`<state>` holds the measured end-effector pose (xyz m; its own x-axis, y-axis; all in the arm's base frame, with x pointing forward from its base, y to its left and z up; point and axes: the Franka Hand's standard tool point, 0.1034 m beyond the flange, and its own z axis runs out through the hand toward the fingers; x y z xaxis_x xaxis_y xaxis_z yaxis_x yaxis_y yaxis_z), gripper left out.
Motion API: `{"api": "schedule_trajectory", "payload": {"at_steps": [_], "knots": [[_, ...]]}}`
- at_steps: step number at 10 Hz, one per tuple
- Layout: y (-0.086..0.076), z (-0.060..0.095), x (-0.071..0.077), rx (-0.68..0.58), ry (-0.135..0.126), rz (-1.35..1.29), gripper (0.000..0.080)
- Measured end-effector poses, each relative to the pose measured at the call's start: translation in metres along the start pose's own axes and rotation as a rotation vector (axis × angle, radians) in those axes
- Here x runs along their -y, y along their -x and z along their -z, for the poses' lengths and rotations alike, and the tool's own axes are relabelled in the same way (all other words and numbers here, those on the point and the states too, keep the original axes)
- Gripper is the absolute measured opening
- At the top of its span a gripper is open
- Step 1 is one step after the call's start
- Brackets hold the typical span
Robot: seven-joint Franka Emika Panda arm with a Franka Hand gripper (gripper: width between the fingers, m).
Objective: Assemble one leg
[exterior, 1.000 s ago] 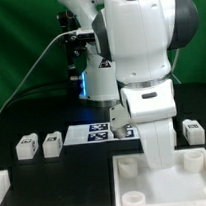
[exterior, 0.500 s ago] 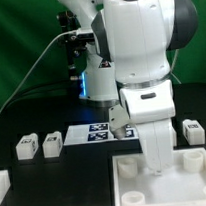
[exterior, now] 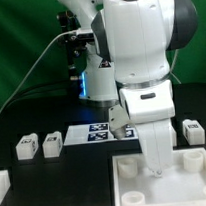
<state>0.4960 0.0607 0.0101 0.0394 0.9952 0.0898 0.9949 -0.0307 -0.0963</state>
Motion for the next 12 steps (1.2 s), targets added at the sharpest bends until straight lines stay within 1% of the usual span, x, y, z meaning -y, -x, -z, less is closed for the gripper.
{"api": "schedule_trajectory", "payload": {"at_steps": [4, 5, 6, 7, 8, 9, 10, 11, 12], "knots": [[0.0, 0.001, 0.0, 0.0, 0.001, -0.013, 0.0649], [-0.004, 0.006, -0.001, 0.0, 0.011, -0.071, 0.0649], [-0.011, 0.014, 0.001, 0.001, 0.022, -0.149, 0.0649], [-0.022, 0.023, 0.004, -0.001, 0.039, -0.187, 0.0649], [-0.033, 0.031, 0.007, -0.002, 0.045, -0.311, 0.0649], [-0.045, 0.035, 0.013, -0.004, 0.051, -0.439, 0.0649], [-0.058, 0.037, 0.02, -0.013, 0.052, -0.56, 0.0649], [-0.072, 0.035, 0.028, -0.026, 0.047, -0.7, 0.0649], [-0.082, 0.029, 0.031, -0.061, 0.062, -0.801, 0.0649]]}}
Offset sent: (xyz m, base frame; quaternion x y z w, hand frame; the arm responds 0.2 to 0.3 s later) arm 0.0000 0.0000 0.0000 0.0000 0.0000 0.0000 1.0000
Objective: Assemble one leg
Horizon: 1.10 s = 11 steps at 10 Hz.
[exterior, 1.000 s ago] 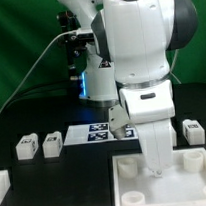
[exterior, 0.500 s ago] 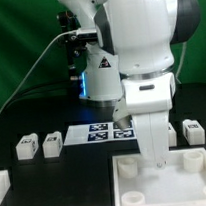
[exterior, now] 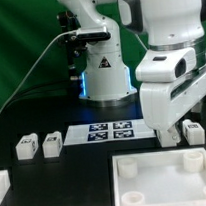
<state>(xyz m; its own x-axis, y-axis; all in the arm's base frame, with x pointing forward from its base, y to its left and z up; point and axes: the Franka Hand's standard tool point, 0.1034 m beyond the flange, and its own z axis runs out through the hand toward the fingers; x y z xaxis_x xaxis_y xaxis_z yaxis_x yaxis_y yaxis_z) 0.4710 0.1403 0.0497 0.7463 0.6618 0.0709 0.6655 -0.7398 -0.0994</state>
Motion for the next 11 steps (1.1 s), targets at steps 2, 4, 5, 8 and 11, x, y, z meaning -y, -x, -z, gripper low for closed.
{"api": "schedule_trajectory", "payload": {"at_steps": [2, 4, 5, 8, 11], "knots": [[-0.001, -0.004, -0.001, -0.015, -0.011, -0.15, 0.0649], [-0.001, -0.008, 0.005, -0.025, -0.027, -0.43, 0.0649], [0.006, -0.017, 0.017, -0.016, -0.039, -0.58, 0.0649], [0.011, -0.007, 0.037, 0.002, -0.037, -0.82, 0.0649], [0.014, -0.009, 0.039, 0.072, -0.058, -0.814, 0.0649]]}}
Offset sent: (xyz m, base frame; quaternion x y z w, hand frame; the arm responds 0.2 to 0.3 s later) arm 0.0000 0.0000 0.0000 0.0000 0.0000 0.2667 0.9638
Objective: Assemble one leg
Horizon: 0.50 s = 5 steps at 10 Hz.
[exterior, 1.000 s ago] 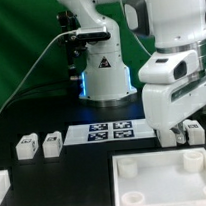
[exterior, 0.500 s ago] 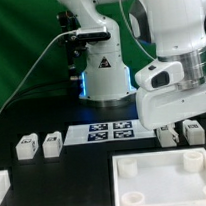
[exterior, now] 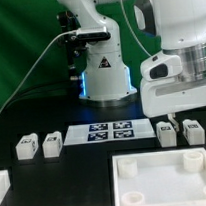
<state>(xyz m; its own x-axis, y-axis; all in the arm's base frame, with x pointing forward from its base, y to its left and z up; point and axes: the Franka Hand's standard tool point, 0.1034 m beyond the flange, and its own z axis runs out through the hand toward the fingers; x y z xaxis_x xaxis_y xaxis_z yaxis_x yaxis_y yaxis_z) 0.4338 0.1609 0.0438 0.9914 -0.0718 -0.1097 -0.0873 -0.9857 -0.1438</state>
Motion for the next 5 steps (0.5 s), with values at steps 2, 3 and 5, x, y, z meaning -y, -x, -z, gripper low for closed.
{"api": "schedule_trajectory", "payload": {"at_steps": [2, 3, 5], "knots": [[0.008, 0.006, 0.012, 0.202, 0.022, -0.012, 0.0649], [0.012, 0.005, 0.017, 0.312, 0.031, -0.009, 0.0649], [0.013, 0.001, 0.02, 0.501, 0.037, -0.011, 0.0649]]}}
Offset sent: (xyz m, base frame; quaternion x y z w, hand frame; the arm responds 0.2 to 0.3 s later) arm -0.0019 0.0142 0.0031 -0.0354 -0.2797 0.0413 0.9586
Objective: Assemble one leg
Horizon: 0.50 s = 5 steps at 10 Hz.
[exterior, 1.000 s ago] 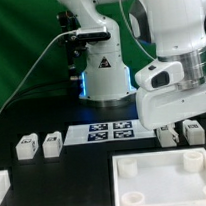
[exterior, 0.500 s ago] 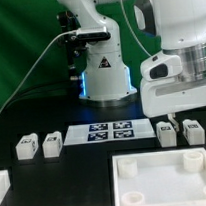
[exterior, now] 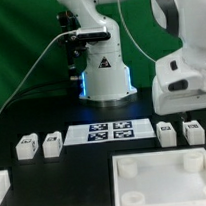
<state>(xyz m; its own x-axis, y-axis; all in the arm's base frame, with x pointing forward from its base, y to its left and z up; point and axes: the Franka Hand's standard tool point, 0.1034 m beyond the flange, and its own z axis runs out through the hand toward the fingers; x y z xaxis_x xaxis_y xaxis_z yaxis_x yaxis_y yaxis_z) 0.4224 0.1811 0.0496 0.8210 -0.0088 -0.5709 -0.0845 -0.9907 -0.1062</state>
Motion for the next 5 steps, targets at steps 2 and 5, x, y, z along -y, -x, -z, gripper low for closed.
{"api": "schedule_trajectory", "payload": {"at_steps": [2, 5], "knots": [[0.004, -0.002, -0.003, 0.173, 0.007, -0.001, 0.0649], [-0.001, -0.013, -0.004, 0.181, 0.003, -0.005, 0.0649]]}}
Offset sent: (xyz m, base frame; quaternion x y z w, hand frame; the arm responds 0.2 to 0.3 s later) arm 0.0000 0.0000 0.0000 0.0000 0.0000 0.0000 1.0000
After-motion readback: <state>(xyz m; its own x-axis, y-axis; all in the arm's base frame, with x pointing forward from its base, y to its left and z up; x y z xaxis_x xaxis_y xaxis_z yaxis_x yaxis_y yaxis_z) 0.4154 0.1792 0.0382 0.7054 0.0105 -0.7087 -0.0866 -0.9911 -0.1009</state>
